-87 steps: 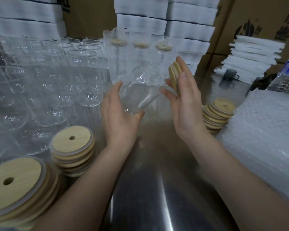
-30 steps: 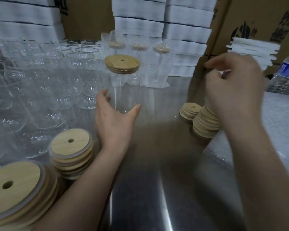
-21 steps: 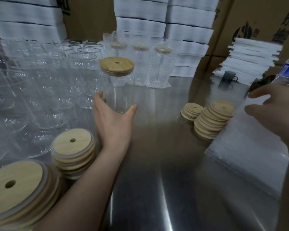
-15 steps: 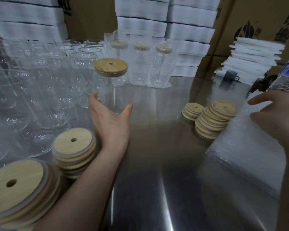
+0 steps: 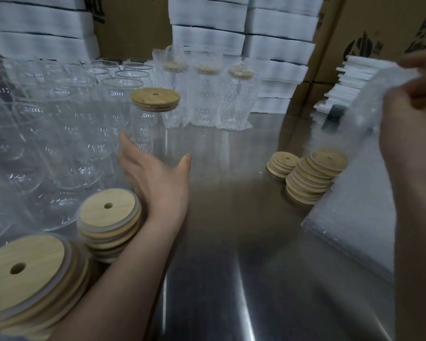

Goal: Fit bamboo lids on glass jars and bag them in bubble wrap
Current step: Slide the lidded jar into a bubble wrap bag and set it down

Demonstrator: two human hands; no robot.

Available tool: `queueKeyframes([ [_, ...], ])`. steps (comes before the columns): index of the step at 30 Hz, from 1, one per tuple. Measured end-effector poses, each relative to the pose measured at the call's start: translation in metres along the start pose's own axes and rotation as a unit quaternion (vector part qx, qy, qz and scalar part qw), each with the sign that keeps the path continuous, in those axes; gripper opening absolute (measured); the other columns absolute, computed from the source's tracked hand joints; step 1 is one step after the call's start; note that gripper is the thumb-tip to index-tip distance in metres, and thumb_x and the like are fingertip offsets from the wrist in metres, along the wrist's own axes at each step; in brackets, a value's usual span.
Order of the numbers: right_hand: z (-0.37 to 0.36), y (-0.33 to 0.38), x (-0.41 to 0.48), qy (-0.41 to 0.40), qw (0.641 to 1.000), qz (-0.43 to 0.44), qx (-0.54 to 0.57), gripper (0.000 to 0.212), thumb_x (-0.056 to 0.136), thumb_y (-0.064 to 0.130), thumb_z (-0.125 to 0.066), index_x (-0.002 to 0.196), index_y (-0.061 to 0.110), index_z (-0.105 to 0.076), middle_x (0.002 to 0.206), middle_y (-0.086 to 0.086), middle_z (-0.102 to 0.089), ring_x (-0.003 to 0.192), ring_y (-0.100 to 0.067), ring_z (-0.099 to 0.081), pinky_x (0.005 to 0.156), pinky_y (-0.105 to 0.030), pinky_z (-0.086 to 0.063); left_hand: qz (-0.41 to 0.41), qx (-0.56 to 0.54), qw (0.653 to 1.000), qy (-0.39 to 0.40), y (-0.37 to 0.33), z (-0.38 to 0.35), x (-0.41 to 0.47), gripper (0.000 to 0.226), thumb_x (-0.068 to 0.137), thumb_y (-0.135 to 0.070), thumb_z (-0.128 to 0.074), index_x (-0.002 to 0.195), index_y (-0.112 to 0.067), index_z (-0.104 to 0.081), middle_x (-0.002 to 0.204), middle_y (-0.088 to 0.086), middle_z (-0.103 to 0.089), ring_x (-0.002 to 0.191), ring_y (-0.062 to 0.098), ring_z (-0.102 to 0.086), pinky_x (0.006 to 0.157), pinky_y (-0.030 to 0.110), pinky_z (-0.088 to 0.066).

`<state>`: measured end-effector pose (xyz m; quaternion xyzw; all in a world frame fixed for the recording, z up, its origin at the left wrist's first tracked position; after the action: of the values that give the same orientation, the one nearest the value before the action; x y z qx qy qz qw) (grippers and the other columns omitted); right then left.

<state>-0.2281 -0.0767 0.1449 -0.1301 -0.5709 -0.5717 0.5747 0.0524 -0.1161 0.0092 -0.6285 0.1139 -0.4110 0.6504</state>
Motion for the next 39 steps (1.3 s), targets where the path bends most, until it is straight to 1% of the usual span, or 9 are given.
queueKeyframes([
  [4, -0.029, 0.037, -0.008, -0.004, 0.988, 0.057, 0.145, 0.033, 0.085, 0.004, -0.048, 0.112, 0.022, -0.058, 0.084, 0.018, -0.052, 0.075, 0.006, -0.053, 0.07, -0.011, -0.042, -0.071, 0.053, 0.996, -0.018, -0.012, 0.005, -0.005, 0.108, 0.076, -0.026, -0.08, 0.153, -0.005, -0.007, 0.157, 0.024, -0.005, 0.146, 0.036, -0.011, 0.118, 0.035, -0.009],
  [9, -0.075, 0.061, -0.029, 0.116, 0.957, 0.087, 0.252, 0.036, 0.088, -0.005, -0.054, 0.114, 0.02, -0.056, 0.08, 0.013, -0.049, 0.074, -0.001, -0.05, 0.069, -0.02, -0.044, -0.209, 0.084, 0.972, -0.061, -0.04, 0.018, -0.016, 0.086, 0.082, -0.022, -0.064, 0.15, 0.004, -0.017, 0.155, 0.028, -0.01, 0.145, 0.041, -0.016, 0.121, 0.048, -0.016],
  [13, -0.104, 0.061, -0.056, 0.162, 0.932, 0.044, 0.323, 0.036, 0.088, -0.007, -0.054, 0.11, 0.022, -0.057, 0.08, 0.008, -0.052, 0.074, -0.005, -0.052, 0.069, -0.025, -0.047, -0.336, 0.008, 0.941, -0.031, -0.062, 0.019, -0.035, 0.062, 0.092, -0.029, -0.051, 0.141, 0.005, -0.037, 0.144, 0.023, -0.039, 0.134, 0.034, -0.038, 0.112, 0.05, -0.03],
  [19, -0.124, 0.047, -0.074, 0.211, 0.887, -0.078, 0.404, 0.037, 0.089, -0.01, -0.056, 0.103, 0.024, -0.06, 0.081, 0.001, -0.056, 0.077, -0.02, -0.06, 0.069, -0.029, -0.053, -0.127, -0.103, 0.97, 0.178, -0.056, -0.002, -0.048, 0.074, 0.079, -0.044, -0.058, 0.146, -0.021, -0.035, 0.118, -0.01, -0.053, 0.097, -0.003, -0.055, 0.085, 0.02, -0.047],
  [25, -0.133, 0.036, -0.083, 0.291, 0.834, -0.176, 0.435, 0.02, 0.095, 0.004, -0.059, 0.114, 0.01, -0.059, 0.086, -0.009, -0.068, 0.083, -0.014, -0.067, 0.072, -0.022, -0.055, 0.048, -0.198, 0.967, 0.155, -0.033, -0.012, -0.034, 0.039, 0.082, 0.005, -0.058, 0.102, -0.028, -0.063, 0.083, -0.014, -0.068, 0.076, 0.015, -0.064, 0.085, 0.047, -0.056],
  [29, -0.136, 0.034, -0.092, 0.405, 0.809, -0.15, 0.398, 0.048, 0.088, 0.003, -0.068, 0.132, 0.012, -0.051, 0.117, -0.015, -0.067, 0.107, -0.023, -0.066, 0.097, -0.03, -0.053, 0.074, -0.244, 0.955, 0.152, -0.025, -0.014, -0.03, 0.02, 0.089, 0.006, -0.057, 0.1, -0.008, -0.067, 0.087, 0.007, -0.072, 0.082, 0.025, -0.07, 0.072, 0.037, -0.059],
  [32, -0.139, 0.03, -0.093, 0.42, 0.822, -0.136, 0.359, 0.053, 0.087, -0.011, -0.062, 0.133, 0.014, -0.051, 0.123, -0.013, -0.066, 0.114, -0.024, -0.064, 0.1, -0.033, -0.051, 0.11, -0.276, 0.944, 0.145, -0.023, -0.017, -0.028, 0.031, 0.095, 0.007, -0.05, 0.121, -0.004, -0.061, 0.095, 0.004, -0.07, 0.084, 0.02, -0.071, 0.07, 0.027, -0.059],
  [36, -0.141, 0.026, -0.09, 0.354, 0.874, -0.119, 0.311, 0.051, 0.085, -0.021, -0.039, 0.115, 0.015, -0.06, 0.11, -0.007, -0.069, 0.093, -0.011, -0.068, 0.08, -0.025, -0.055, 0.061, -0.199, 0.968, 0.144, -0.025, -0.018, -0.027, 0.042, 0.094, 0.007, -0.044, 0.127, -0.013, -0.059, 0.106, 0.005, -0.068, 0.098, 0.029, -0.07, 0.087, 0.047, -0.057],
  [39, -0.142, 0.023, -0.085, 0.278, 0.912, -0.095, 0.287, 0.049, 0.086, -0.017, -0.038, 0.104, 0.017, -0.067, 0.101, 0.009, -0.067, 0.082, 0.001, -0.063, 0.083, -0.039, -0.058, 0.015, -0.127, 0.983, 0.132, -0.025, -0.015, -0.029, 0.054, 0.086, 0.008, -0.041, 0.128, -0.019, -0.063, 0.115, 0.004, -0.07, 0.102, 0.028, -0.068, 0.087, 0.052, -0.056],
])
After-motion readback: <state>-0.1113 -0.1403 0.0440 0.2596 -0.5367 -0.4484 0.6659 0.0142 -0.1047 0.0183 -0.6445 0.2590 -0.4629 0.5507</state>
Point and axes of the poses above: each hand's wrist, its own x-axis towards the middle knuckle, its own z-axis out of the back of the hand, y = z × x, the point moved 4 cm from there along x, towards the middle knuckle
